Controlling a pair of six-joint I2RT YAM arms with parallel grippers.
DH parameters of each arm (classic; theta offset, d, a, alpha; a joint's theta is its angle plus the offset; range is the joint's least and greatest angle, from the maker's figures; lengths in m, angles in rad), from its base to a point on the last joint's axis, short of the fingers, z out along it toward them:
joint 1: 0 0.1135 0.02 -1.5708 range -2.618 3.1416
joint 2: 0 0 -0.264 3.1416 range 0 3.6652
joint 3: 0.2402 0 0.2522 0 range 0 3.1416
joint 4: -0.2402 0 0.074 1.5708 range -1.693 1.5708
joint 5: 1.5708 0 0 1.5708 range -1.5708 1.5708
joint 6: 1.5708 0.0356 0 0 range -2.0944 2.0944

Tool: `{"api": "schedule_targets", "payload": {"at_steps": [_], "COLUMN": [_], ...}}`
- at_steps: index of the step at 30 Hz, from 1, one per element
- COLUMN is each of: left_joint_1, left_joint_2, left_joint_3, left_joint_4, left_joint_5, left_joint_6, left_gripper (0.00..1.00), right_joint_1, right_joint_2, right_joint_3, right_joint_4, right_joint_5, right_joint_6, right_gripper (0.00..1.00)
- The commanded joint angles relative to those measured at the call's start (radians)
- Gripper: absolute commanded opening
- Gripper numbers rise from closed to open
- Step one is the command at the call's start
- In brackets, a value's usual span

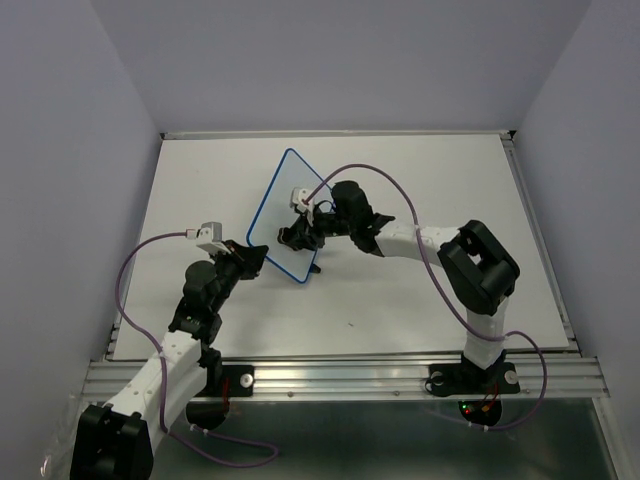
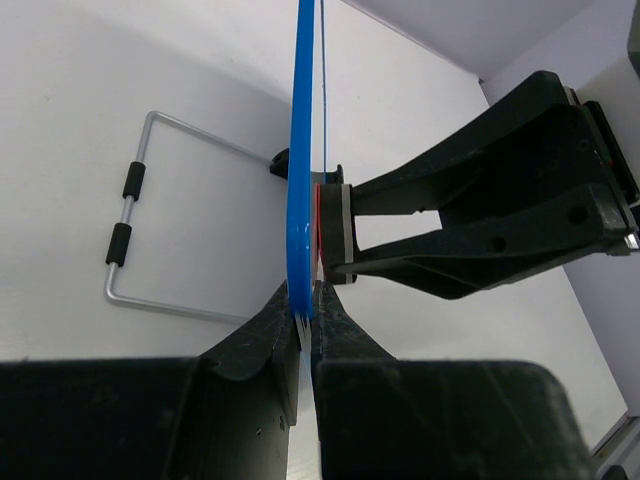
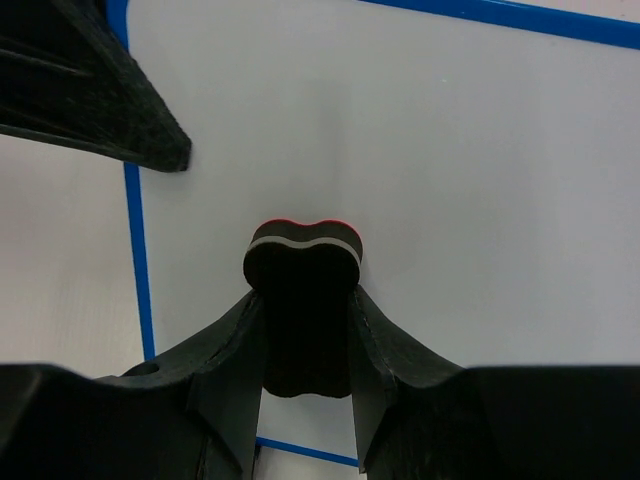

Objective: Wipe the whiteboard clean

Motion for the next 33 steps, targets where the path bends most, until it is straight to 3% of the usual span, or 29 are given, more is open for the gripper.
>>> {"api": "schedule_targets", "payload": {"at_steps": [1, 8, 14, 23, 29, 33], "left_joint_1": [-0.022, -0.022, -0.022, -0.022, -0.022, -0.022], "left_joint_2": [0.027, 0.026, 0.027, 0.026, 0.033, 0.038], "left_joint_3": [0.014, 0.014, 0.014, 0.012, 0.014, 0.015], "left_joint_4": [-0.055, -0.056, -0.056, -0.058, -0.055, -0.053], "left_joint_5": [0.079, 0.081, 0.081, 0.086, 0.087, 0.092], "left_joint_6": [0.049, 0.049, 0.048, 0.049, 0.049, 0.051], "left_gripper": [0.0, 0.0, 0.0, 0.0, 0.0, 0.0], "right_joint_1": [0.141, 0.141, 0.13, -0.046, -0.187, -0.218], "right_joint_2": [0.017, -0.011, -0.006, 0.026, 0.069, 0.13], "right_joint_3": [-0.03, -0.065, -0.062, -0.068, -0.013, 0.034], "right_joint_4": [-0.028, -0.01, 0.02, 0.193, 0.204, 0.193], "right_joint_5": [-0.113, -0.127, -0.021, 0.123, 0.2, 0.251], "right_joint_6": [0.008, 0.025, 0.072, 0.272, 0.324, 0.324], "right_gripper": [0.01, 0.01, 0.01, 0.01, 0.01, 0.01]}}
